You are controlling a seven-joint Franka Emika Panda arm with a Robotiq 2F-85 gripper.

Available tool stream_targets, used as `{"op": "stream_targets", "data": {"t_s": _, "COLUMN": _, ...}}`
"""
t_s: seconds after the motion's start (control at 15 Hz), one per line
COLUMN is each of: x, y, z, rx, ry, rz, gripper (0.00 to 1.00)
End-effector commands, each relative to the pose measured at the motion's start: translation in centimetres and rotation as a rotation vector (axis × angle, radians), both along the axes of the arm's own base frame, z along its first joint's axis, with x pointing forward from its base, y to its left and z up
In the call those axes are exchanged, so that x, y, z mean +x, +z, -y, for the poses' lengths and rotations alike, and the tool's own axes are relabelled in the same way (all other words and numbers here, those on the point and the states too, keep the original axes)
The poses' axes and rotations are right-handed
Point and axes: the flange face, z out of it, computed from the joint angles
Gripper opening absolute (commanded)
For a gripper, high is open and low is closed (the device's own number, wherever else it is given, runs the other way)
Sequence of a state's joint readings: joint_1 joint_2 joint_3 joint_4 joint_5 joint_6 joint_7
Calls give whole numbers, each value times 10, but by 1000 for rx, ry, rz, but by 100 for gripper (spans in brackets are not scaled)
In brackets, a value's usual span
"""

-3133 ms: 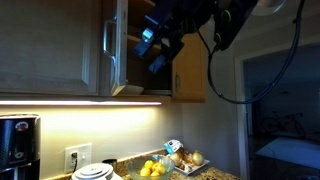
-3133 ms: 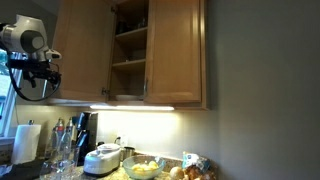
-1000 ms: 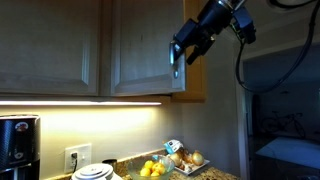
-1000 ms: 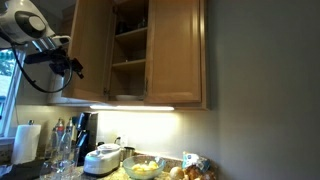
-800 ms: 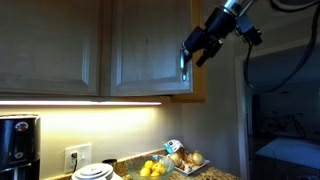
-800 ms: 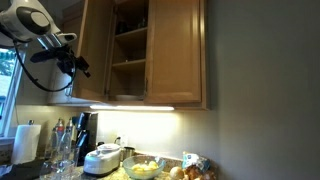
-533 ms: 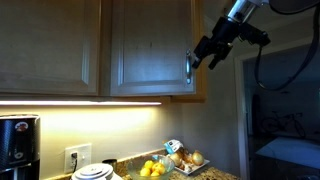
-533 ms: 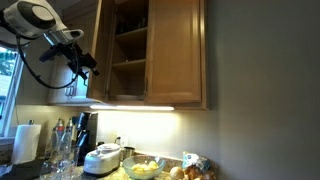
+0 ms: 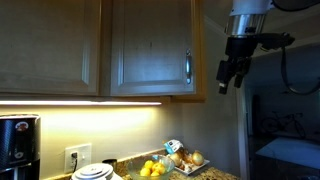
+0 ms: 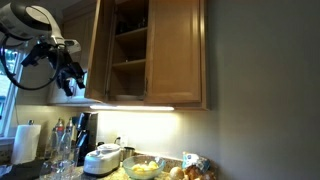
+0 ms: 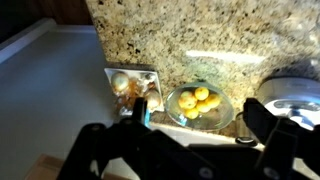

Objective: Close the top left cupboard door

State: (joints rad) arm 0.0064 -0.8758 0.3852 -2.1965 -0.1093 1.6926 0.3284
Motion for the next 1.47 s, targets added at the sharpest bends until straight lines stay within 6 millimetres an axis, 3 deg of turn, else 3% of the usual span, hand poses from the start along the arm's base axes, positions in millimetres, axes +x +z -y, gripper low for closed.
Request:
{"op": "stream_targets", "data": {"t_s": 0.0, "x": -23, "y": -19, "z": -33, "rx": 46, "ry": 157, "rz": -117, "gripper": 100}}
{"op": "stream_targets", "data": {"t_s": 0.13, "x": -28, "y": -25, "z": -59, "rx": 82, "ry": 262, "rz": -136, "gripper": 99}}
{"op": "stream_targets", "data": {"t_s": 0.27, "x": -25, "y": -28, "z": -82, "rx": 87, "ry": 375, "rz": -144, "gripper": 74}}
{"op": "stream_targets", "data": {"t_s": 0.53, "x": 17, "y": -14, "z": -91, "rx": 64, "ry": 404, "rz": 21, "gripper": 47}}
{"op": "stream_targets", "data": {"t_s": 0.6, "x": 19, "y": -7, "z": -91, "rx": 81, "ry": 401, "rz": 61, "gripper": 42}}
{"op": "stream_targets", "data": {"t_s": 0.93, "x": 46, "y": 22, "z": -84, "rx": 101, "ry": 403, "rz": 222, "gripper": 8}}
{"op": "stream_targets", "data": {"t_s": 1.2, "x": 57, "y": 36, "z": -57, "rx": 90, "ry": 346, "rz": 276, "gripper": 0}}
{"op": "stream_targets", "data": {"t_s": 1.4, "x": 76, "y": 38, "z": -27, "rx": 112, "ry": 303, "rz": 294, "gripper": 4}}
